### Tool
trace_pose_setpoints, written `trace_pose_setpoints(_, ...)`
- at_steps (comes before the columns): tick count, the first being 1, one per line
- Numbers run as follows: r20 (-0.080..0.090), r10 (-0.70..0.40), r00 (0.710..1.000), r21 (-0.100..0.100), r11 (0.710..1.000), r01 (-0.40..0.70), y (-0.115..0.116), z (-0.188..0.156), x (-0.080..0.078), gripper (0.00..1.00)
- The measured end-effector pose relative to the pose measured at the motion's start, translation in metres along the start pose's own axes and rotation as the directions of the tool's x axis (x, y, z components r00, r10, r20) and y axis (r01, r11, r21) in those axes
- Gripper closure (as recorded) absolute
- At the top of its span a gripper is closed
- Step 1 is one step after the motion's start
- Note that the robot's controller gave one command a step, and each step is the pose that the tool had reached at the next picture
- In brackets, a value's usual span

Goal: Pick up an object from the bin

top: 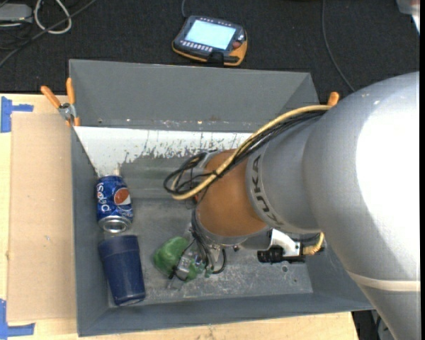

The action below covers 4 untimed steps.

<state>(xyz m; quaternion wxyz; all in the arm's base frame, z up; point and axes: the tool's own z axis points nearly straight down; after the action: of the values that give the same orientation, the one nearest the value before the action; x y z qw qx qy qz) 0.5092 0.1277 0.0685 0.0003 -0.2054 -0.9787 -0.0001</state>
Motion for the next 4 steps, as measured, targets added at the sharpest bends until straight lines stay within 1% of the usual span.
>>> trace_pose_setpoints(1, 0.000, 0.034, 0.999, -0.004, 0.999, -0.034, 0.002, -0.001, 0.001, 1.00)
trace_pose_setpoints(2, 0.000, 0.037, 0.999, -0.005, 0.999, -0.037, 0.002, -0.001, 0.001, 1.00)
trace_pose_setpoints(3, -0.004, 0.036, 0.999, -0.002, 0.999, -0.036, 0.001, -0.017, 0.003, 1.00)
trace_pose_setpoints(4, -0.010, 0.032, 0.999, 0.003, 0.999, -0.032, 0.000, -0.054, 0.004, 1.00)
